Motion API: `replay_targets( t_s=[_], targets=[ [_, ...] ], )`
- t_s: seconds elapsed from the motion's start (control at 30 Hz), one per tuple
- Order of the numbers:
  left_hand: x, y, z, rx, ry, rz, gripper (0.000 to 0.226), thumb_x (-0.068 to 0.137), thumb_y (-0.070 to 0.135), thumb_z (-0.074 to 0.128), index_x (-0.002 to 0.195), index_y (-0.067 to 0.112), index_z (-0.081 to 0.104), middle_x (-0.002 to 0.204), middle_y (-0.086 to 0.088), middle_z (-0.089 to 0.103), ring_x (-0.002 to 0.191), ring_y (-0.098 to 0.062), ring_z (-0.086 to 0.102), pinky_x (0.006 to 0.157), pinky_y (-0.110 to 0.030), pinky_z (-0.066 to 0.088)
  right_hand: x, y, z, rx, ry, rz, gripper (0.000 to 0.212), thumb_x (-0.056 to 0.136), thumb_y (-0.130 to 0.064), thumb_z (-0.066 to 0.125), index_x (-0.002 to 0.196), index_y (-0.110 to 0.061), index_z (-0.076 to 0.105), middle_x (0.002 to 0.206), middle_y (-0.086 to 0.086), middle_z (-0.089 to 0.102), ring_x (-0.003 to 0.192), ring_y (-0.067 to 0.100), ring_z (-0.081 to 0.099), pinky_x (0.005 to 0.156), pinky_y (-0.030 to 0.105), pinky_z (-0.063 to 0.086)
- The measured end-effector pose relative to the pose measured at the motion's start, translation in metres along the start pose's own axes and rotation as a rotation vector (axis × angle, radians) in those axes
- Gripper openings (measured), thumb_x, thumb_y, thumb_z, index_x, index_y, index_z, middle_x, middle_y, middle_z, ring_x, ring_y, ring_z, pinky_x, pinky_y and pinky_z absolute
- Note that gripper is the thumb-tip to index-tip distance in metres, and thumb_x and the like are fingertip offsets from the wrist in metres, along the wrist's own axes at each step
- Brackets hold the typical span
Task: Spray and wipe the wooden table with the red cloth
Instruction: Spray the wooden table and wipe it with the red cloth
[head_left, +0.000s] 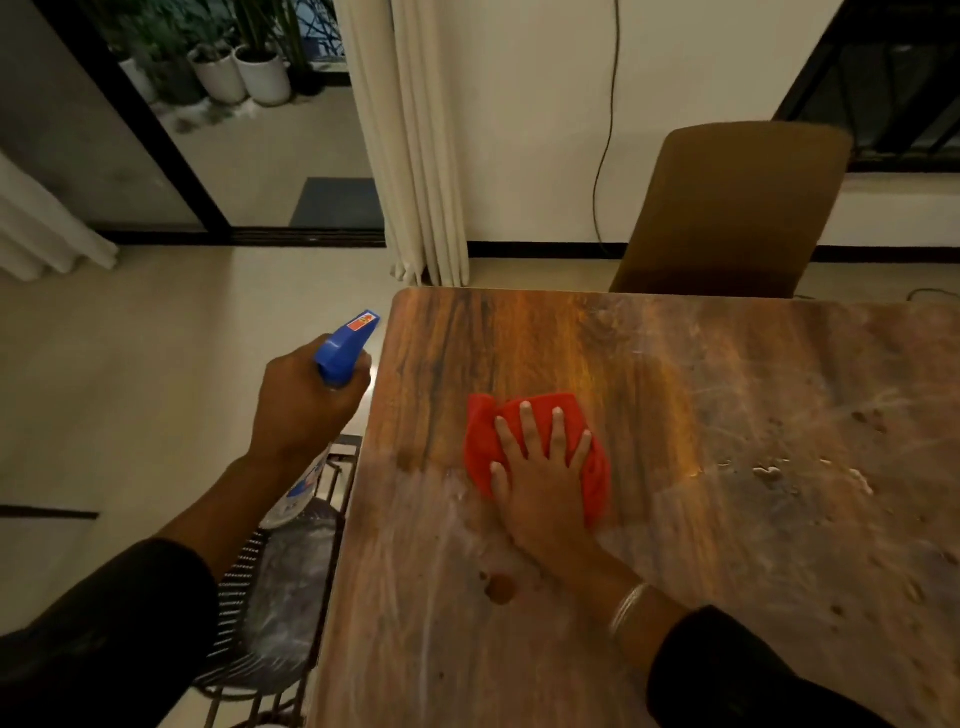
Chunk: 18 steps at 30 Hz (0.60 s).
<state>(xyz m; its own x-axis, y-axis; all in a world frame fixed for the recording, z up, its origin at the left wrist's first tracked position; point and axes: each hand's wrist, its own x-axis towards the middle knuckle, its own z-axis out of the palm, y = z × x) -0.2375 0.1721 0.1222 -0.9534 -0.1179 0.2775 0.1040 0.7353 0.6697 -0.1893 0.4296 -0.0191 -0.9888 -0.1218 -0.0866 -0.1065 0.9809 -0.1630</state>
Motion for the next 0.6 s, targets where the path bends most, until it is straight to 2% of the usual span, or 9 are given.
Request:
replay_targets(
  t_s=[0.07, 0.17, 0.23, 0.3, 0.37, 0.43, 0.5, 0.57, 0.6],
  targets=[
    [0.003, -0.008, -0.005, 0.024, -0.013, 0.008, 0.017, 0.091, 0.030, 0.065, 0.087, 0.014, 0.061, 0.066, -0.006, 0.065, 0.059, -0.023, 0.064, 0.061, -0.021, 0.049, 0.008, -0.062, 0.009, 0.034, -0.037, -0.135, 0.065, 0.104, -0.055, 0.034, 0.166, -0.035, 0.024, 0.176, 0.004, 0.012, 0.161, 0.045, 0.005, 0.121, 0.075, 0.003],
    [0.019, -0.007, -0.003, 0.016, -0.029, 0.033, 0.018, 0.092, 0.032, 0.064, 0.089, 0.014, 0.061, 0.066, -0.006, 0.065, 0.060, -0.023, 0.064, 0.063, -0.027, 0.053, 0.008, -0.138, 0.028, 0.056, -0.048, -0.308, 0.065, 0.106, -0.057, 0.035, 0.166, -0.035, 0.020, 0.177, 0.004, 0.010, 0.160, 0.045, 0.001, 0.121, 0.076, 0.008],
    [0.034, 0.002, 0.003, -0.033, -0.029, 0.074, 0.020, 0.090, 0.039, 0.062, 0.087, 0.019, 0.060, 0.063, 0.000, 0.062, 0.059, -0.016, 0.063, 0.063, -0.024, 0.053, 0.008, -0.149, 0.034, 0.035, -0.028, -0.385, 0.063, 0.106, -0.057, 0.034, 0.165, -0.036, 0.024, 0.177, 0.002, 0.011, 0.161, 0.044, 0.005, 0.122, 0.075, 0.013],
    [0.047, 0.017, 0.014, -0.090, -0.054, 0.134, 0.022, 0.088, 0.047, 0.060, 0.084, 0.026, 0.056, 0.061, 0.010, 0.057, 0.055, -0.005, 0.057, 0.059, -0.011, 0.044, 0.014, -0.118, 0.031, 0.045, 0.002, -0.404, 0.062, 0.106, -0.058, 0.032, 0.164, -0.038, 0.024, 0.176, 0.000, 0.012, 0.162, 0.040, 0.007, 0.122, 0.074, 0.010],
    [0.057, 0.033, 0.027, -0.133, -0.083, 0.176, 0.019, 0.088, 0.043, 0.062, 0.082, 0.027, 0.054, 0.060, 0.014, 0.053, 0.053, -0.001, 0.053, 0.057, -0.006, 0.038, 0.017, -0.058, 0.018, 0.023, 0.002, -0.296, 0.062, 0.106, -0.058, 0.034, 0.164, -0.040, 0.024, 0.176, -0.002, 0.015, 0.162, 0.037, 0.010, 0.121, 0.074, 0.011],
    [0.064, 0.048, 0.044, -0.171, -0.106, 0.190, 0.016, 0.088, 0.037, 0.068, 0.085, 0.027, 0.056, 0.062, 0.017, 0.053, 0.054, 0.001, 0.053, 0.059, -0.009, 0.039, 0.020, 0.016, 0.002, -0.041, 0.008, -0.093, 0.063, 0.104, -0.057, 0.036, 0.164, -0.042, 0.026, 0.175, -0.003, 0.018, 0.162, 0.035, 0.014, 0.119, 0.075, 0.013],
    [0.069, 0.065, 0.064, -0.218, -0.132, 0.208, 0.018, 0.087, 0.040, 0.069, 0.087, 0.027, 0.056, 0.062, 0.016, 0.055, 0.055, 0.000, 0.054, 0.061, -0.015, 0.041, 0.020, 0.081, -0.017, -0.018, 0.013, 0.150, 0.062, 0.106, -0.058, 0.030, 0.165, -0.043, 0.021, 0.176, -0.003, 0.013, 0.162, 0.035, 0.009, 0.122, 0.074, 0.010],
    [0.073, 0.084, 0.082, -0.239, -0.142, 0.220, 0.020, 0.084, 0.049, 0.064, 0.084, 0.031, 0.056, 0.061, 0.009, 0.057, 0.056, -0.006, 0.056, 0.060, -0.023, 0.046, 0.018, 0.102, -0.026, 0.043, 0.008, 0.331, 0.063, 0.107, -0.058, 0.020, 0.167, -0.042, 0.015, 0.177, -0.002, 0.006, 0.163, 0.035, 0.000, 0.124, 0.070, 0.004],
    [0.074, 0.093, 0.090, -0.235, -0.140, 0.233, 0.019, 0.084, 0.053, 0.061, 0.082, 0.036, 0.055, 0.060, 0.007, 0.057, 0.055, -0.008, 0.056, 0.058, -0.024, 0.047, 0.016, 0.094, -0.026, 0.062, 0.011, 0.362, 0.063, 0.106, -0.057, 0.020, 0.167, -0.040, 0.015, 0.177, -0.001, 0.006, 0.163, 0.036, 0.000, 0.125, 0.069, 0.002]
  ],
)
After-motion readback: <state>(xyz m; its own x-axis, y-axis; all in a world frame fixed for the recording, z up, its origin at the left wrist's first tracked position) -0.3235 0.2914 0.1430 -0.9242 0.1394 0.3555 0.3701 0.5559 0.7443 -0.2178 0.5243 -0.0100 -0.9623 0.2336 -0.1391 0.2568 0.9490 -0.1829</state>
